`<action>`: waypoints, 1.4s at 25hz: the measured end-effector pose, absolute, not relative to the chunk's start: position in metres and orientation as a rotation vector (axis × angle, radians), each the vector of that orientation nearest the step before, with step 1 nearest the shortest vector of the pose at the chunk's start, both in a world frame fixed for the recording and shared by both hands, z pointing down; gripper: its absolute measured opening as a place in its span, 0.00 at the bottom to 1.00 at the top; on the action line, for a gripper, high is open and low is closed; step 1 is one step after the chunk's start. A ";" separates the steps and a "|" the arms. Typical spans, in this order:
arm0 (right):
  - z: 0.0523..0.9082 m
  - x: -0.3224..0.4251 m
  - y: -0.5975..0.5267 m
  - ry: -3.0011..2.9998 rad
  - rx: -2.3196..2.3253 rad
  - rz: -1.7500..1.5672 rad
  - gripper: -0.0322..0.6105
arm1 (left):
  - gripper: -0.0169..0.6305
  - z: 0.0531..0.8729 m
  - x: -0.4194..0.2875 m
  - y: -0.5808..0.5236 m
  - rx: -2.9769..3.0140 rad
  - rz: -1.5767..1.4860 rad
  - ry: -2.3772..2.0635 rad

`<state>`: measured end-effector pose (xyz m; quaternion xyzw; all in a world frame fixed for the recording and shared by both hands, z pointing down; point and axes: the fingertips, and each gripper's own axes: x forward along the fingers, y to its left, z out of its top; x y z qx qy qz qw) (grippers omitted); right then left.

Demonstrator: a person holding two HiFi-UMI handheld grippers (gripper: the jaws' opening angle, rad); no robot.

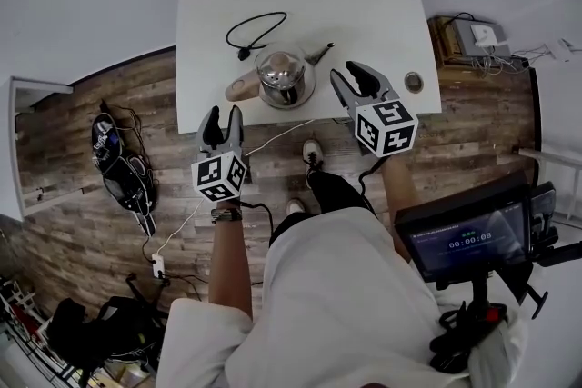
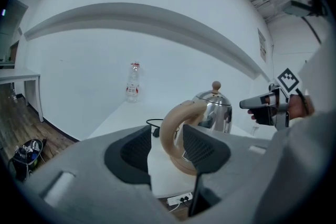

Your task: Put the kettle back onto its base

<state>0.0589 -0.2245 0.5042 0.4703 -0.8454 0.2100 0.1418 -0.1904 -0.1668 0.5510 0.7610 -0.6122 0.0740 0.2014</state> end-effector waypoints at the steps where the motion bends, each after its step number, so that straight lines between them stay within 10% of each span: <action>1: 0.499 0.058 -0.220 -2.443 1.361 0.579 0.28 | 0.33 0.547 -0.187 -0.165 2.143 0.215 -1.700; 35: 0.283 0.009 0.079 -2.537 1.527 -0.203 0.05 | 0.05 0.336 -0.138 0.080 2.826 0.333 -1.634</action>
